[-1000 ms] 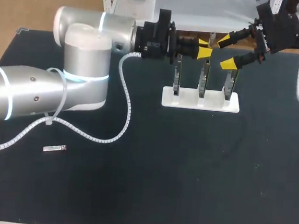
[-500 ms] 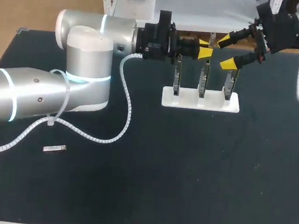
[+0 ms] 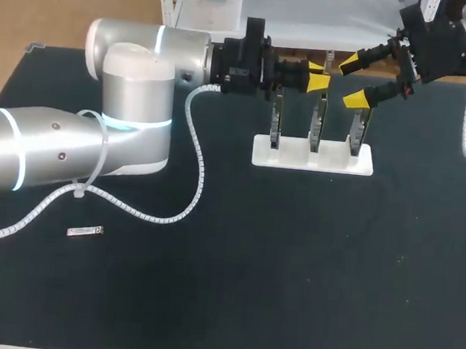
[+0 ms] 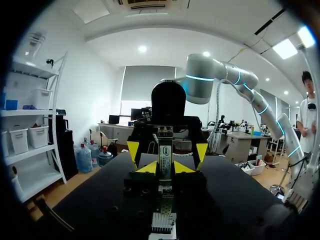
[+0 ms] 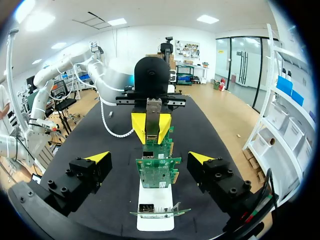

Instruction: Pick up the optical module with the left hand, and insert it into the network port with the right hand.

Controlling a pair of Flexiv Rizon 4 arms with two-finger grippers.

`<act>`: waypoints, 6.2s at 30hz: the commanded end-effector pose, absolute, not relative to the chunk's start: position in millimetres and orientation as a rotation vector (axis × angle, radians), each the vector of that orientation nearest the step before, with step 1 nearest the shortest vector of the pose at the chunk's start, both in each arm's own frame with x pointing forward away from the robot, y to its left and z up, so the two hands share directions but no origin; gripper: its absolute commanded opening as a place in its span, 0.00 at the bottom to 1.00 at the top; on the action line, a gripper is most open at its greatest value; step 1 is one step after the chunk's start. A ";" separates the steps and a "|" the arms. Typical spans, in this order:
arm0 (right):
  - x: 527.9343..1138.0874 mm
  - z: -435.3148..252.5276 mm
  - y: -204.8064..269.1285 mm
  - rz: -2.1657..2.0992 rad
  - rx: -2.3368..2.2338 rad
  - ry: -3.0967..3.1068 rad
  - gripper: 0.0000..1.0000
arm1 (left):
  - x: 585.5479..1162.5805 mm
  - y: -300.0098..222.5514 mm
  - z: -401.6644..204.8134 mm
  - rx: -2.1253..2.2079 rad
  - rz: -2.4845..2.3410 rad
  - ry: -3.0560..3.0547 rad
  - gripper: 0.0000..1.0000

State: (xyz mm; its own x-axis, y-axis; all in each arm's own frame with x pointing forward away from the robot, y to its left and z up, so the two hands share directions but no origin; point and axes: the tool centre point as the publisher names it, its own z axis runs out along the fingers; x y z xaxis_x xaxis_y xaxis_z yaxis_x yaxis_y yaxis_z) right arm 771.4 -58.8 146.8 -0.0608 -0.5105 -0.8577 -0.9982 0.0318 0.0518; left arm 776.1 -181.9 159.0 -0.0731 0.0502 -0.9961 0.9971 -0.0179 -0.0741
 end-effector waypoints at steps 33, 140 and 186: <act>770.2 146.8 -59.0 0.934 -1.550 1.648 1.00 | 767.4 -183.4 157.0 1.233 -1.271 1.274 0.00; 775.1 189.7 -27.2 0.969 -1.497 1.673 1.00 | 767.3 -187.1 155.2 1.253 -1.294 1.268 0.00; 771.8 185.2 -27.7 0.957 -1.520 1.689 0.00 | 767.3 -187.1 155.2 1.253 -1.294 1.268 1.00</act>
State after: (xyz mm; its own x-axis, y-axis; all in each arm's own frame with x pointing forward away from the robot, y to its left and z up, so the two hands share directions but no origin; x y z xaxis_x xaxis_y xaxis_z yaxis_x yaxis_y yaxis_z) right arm 770.6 -28.2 185.6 -0.1027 -0.5087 -0.8548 -0.9947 0.0562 0.0860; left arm 765.8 -187.0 155.3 -0.0756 0.0453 -0.9961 0.9951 -0.0607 -0.0783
